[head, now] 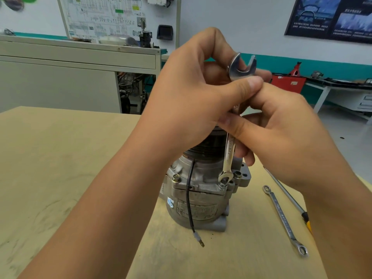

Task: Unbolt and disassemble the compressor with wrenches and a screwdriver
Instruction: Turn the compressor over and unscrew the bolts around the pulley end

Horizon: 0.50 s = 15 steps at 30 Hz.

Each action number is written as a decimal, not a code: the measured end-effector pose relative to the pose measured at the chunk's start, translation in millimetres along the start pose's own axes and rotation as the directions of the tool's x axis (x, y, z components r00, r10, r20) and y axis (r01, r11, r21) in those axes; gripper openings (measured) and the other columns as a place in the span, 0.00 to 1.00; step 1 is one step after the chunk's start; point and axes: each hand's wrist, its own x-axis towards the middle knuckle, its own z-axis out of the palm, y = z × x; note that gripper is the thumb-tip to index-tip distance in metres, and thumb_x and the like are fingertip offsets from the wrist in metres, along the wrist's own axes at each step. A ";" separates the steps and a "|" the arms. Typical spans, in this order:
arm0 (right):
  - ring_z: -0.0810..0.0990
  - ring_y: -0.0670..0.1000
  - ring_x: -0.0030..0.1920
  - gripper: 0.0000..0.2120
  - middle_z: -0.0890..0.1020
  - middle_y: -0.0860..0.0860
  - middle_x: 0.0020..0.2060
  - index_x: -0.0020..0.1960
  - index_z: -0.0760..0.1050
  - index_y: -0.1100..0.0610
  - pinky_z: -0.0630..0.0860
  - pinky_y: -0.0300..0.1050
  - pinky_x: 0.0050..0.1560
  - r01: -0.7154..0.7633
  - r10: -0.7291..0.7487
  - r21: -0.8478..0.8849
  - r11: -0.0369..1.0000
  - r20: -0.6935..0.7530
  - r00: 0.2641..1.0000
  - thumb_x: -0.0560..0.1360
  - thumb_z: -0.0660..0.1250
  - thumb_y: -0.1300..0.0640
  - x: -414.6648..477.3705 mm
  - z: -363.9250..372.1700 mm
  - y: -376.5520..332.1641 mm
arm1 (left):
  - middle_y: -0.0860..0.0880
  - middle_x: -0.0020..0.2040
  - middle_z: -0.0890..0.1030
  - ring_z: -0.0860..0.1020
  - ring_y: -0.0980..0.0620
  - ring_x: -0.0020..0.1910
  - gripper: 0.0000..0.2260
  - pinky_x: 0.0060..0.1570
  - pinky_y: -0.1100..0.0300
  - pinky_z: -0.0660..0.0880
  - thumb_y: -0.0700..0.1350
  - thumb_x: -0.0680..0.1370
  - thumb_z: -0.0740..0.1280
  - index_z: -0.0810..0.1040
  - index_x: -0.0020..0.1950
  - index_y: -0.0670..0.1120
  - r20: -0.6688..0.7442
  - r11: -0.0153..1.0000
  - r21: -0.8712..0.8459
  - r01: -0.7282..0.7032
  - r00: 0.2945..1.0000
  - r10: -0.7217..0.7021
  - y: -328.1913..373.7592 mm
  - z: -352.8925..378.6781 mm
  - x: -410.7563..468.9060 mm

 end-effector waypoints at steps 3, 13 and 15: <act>0.78 0.46 0.25 0.05 0.80 0.50 0.38 0.47 0.75 0.49 0.74 0.36 0.23 -0.029 0.029 0.037 0.999 0.018 0.999 0.71 0.66 0.52 0.0 -2.5 0.0 | 0.51 0.35 0.83 0.84 0.51 0.45 0.12 0.40 0.61 0.78 0.32 0.71 0.70 0.69 0.39 0.45 -0.013 0.999 -0.036 -0.003 1.000 0.002 -0.9 1.3 -0.5; 0.79 0.45 0.30 0.07 0.80 0.44 0.34 0.43 0.73 0.48 0.75 0.35 0.31 -0.014 0.022 -0.055 0.998 0.155 0.988 0.75 0.57 0.49 -2.9 -12.8 1.2 | 0.48 0.44 0.85 0.82 0.50 0.41 0.12 0.36 0.55 0.78 0.38 0.71 0.69 0.73 0.53 0.44 0.127 0.988 -0.119 0.100 0.988 -0.085 -3.2 -2.5 2.1; 0.79 0.44 0.31 0.07 0.79 0.42 0.35 0.42 0.72 0.48 0.74 0.32 0.31 0.003 0.009 -0.067 0.998 0.182 0.983 0.75 0.57 0.50 -2.8 -14.1 0.0 | 0.50 0.44 0.84 0.81 0.52 0.38 0.16 0.31 0.60 0.74 0.39 0.71 0.68 0.74 0.58 0.46 0.165 0.986 -0.130 0.107 0.983 -0.085 -1.7 -2.6 1.8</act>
